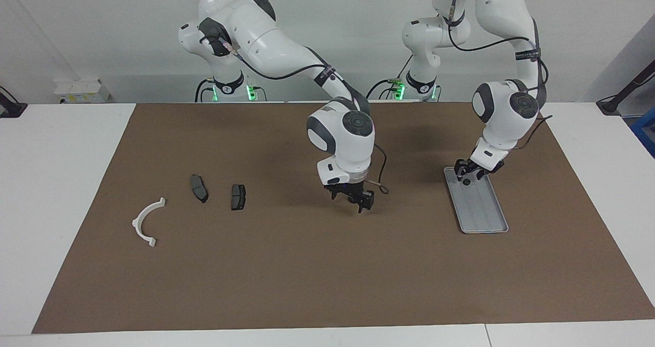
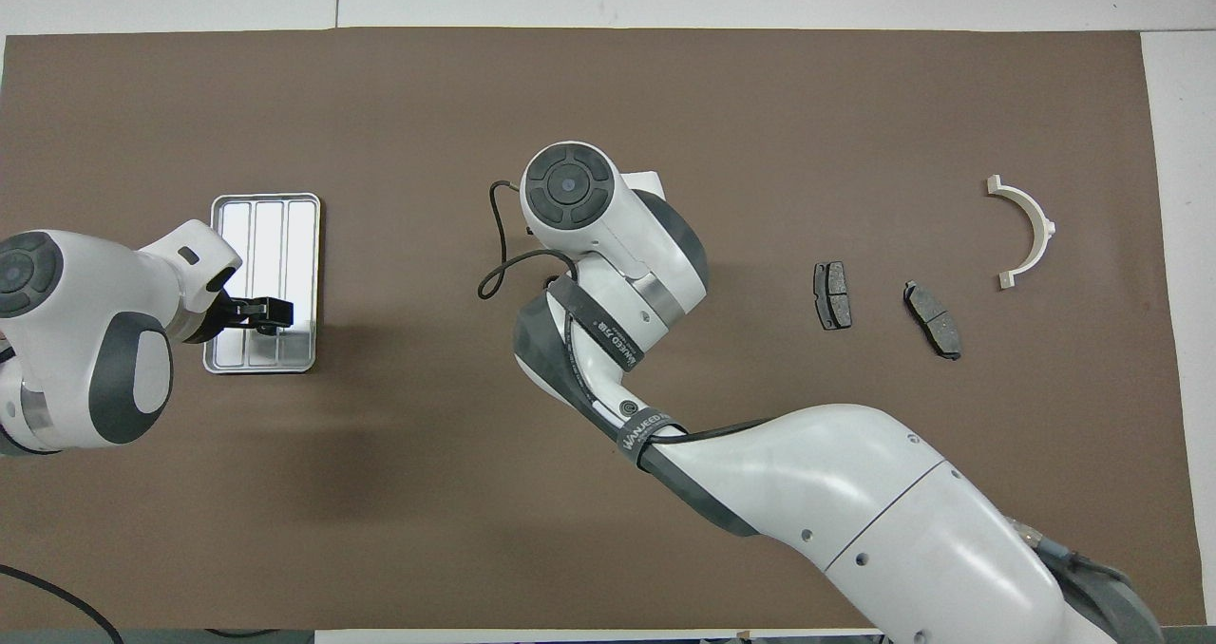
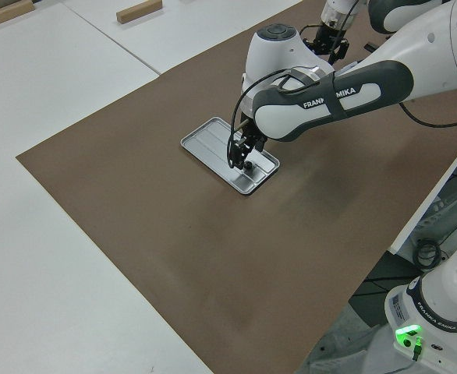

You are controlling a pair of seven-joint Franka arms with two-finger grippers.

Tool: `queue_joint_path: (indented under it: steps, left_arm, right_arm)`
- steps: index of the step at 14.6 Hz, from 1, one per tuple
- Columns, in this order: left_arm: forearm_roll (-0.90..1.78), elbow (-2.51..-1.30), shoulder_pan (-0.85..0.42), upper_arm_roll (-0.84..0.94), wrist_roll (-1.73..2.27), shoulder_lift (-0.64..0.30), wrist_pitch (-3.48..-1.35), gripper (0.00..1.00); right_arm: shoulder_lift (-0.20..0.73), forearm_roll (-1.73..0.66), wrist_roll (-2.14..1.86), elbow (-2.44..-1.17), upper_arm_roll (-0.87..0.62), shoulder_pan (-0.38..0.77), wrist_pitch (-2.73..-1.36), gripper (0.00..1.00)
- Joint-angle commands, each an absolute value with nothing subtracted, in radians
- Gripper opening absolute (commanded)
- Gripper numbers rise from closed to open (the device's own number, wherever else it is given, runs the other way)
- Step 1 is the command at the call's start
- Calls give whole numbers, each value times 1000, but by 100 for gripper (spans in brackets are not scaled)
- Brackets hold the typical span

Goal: Pick bearing gear from pile to tray

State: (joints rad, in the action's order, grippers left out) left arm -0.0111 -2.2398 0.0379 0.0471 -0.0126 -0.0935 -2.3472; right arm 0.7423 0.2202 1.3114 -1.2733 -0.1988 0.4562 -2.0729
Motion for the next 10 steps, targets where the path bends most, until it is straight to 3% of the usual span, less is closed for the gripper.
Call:
queue_joint_path:
  steps: [1, 5, 8, 10]
  left_arm:
    - [-20, -2157, 8, 44, 24, -75, -2283, 100]
    - [-5, -2076, -136, 51, 271, -87, -2254, 100]
    - [-5, -1959, -265, 49, 424, -147, -2155, 100]
    - [-11, -1942, -340, 48, 516, -179, -2161, 100]
  right_arm:
    - [713, 229, 1281, -1290, -215, 428, -2069, 100]
    - [696, 216, 1230, -1298, -216, 400, -2063, 100]
    - [692, 216, 1169, -1298, -218, 371, -2043, 100]
    - [686, 206, 1088, -1298, -222, 338, -2036, 100]
